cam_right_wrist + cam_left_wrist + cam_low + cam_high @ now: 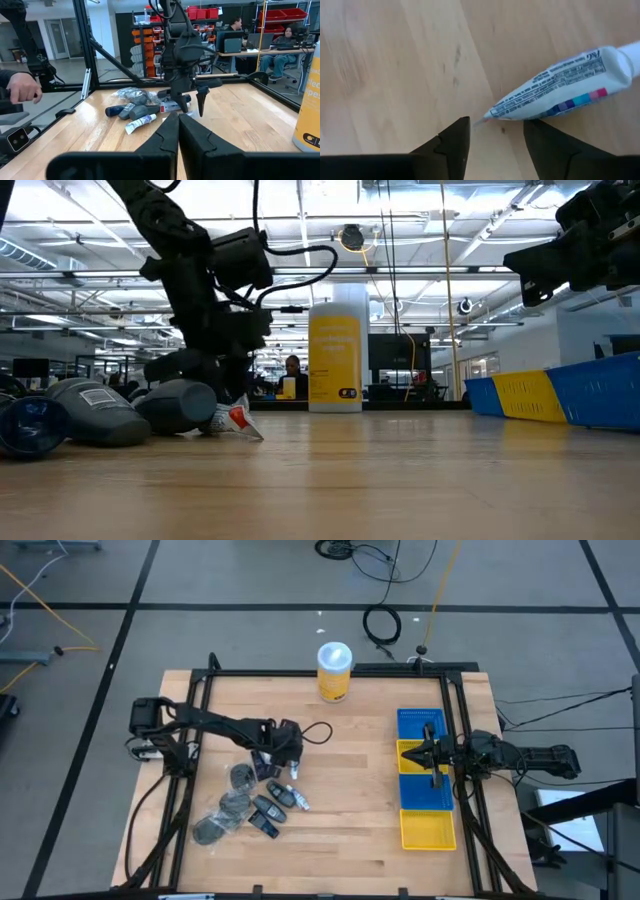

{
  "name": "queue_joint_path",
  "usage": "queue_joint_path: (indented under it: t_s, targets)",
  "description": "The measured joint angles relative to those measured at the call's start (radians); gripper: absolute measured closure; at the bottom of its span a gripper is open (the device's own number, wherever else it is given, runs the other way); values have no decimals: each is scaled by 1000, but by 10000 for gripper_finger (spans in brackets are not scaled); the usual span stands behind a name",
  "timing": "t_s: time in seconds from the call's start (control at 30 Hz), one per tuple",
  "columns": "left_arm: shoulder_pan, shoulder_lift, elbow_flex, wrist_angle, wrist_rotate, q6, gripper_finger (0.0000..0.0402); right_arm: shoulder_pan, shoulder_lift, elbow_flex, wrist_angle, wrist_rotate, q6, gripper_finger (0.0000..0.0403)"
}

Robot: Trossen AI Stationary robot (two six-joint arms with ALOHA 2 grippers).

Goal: Pick & Place Travel size toiletries
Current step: Put the white toothpaste into the top blue bin

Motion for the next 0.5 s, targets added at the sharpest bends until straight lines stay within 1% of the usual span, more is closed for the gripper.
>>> queue_joint_path:
  t_s: [0.1, 0.2, 0.23, 0.3, 0.4, 0.47, 0.5]
  targets:
    - [-11, 1, -1, 30, 17, 1, 205, 0, 0, 0, 0, 0, 0, 399]
    - [-23, 3, -2, 58, 60, 5, 206, 0, 0, 0, 0, 0, 0, 399]
    - [-26, 3, -2, 58, 59, 1, 208, 0, 0, 0, 0, 0, 0, 399]
    - [-29, -6, -2, 35, 17, -34, 211, 0, 0, 0, 0, 0, 0, 399]
    - [-20, -32, -5, -21, -75, -150, 214, 0, 0, 0, 0, 0, 0, 399]
    - [-10, -63, -5, -34, -78, -267, 214, 0, 0, 0, 0, 0, 0, 399]
    - [-6, -79, -3, -33, -63, -338, 215, 0, 0, 0, 0, 0, 0, 399]
